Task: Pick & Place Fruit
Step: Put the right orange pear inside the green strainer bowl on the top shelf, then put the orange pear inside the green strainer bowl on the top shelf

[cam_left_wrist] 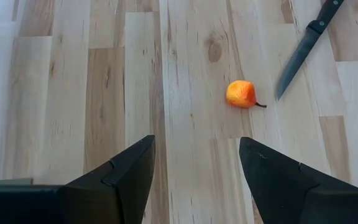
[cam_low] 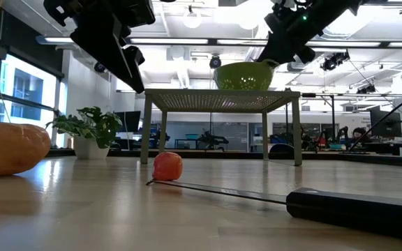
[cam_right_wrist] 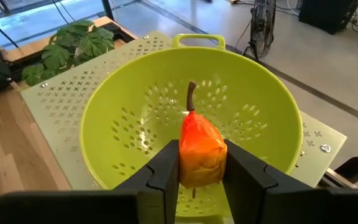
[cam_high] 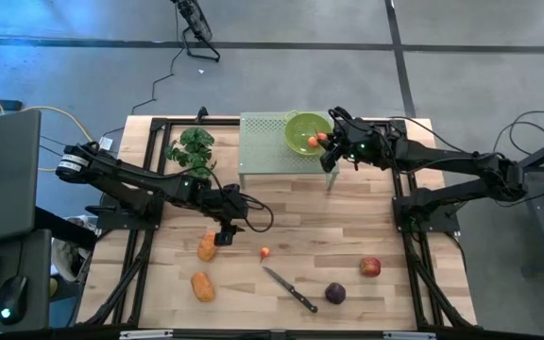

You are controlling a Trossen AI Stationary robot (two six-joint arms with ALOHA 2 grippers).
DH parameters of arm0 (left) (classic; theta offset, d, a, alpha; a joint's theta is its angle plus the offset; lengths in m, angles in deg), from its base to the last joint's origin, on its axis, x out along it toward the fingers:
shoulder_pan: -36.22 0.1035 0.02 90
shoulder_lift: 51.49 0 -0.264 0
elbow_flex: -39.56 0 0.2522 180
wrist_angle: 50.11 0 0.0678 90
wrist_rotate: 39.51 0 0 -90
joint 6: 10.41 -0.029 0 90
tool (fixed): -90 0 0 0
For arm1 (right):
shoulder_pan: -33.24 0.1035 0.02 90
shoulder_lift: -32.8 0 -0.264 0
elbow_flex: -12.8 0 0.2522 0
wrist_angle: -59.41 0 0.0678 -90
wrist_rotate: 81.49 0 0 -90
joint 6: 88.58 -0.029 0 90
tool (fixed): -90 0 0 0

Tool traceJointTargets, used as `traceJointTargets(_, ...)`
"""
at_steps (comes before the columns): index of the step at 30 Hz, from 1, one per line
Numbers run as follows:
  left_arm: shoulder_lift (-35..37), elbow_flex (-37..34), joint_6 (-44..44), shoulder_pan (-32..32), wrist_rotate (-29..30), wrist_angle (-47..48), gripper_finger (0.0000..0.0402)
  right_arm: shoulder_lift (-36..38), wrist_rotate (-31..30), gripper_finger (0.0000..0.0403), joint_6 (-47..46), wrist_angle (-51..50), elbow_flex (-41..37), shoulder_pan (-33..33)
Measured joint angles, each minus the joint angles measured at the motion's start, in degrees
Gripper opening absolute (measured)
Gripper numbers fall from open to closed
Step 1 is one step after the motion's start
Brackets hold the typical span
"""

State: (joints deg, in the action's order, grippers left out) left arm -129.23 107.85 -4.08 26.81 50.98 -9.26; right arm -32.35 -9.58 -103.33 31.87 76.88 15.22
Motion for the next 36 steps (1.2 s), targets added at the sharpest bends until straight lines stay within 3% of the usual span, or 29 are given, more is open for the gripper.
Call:
traceJointTargets(18,0.0,0.0,0.1,0.0,0.0,0.0,0.0230,0.0,-2.5,0.0183,-0.3,0.3,0.0,0.0)
traceJointTargets(27,0.0,0.0,8.7,0.0,0.0,-0.8,0.0230,3.5,1.6,0.0185,-0.4,0.1,0.0,2.2)
traceJointTargets(36,0.0,0.0,11.3,-1.4,0.3,-4.9,0.0230,6.8,1.8,0.0177,-1.3,0.2,0.0,10.7)
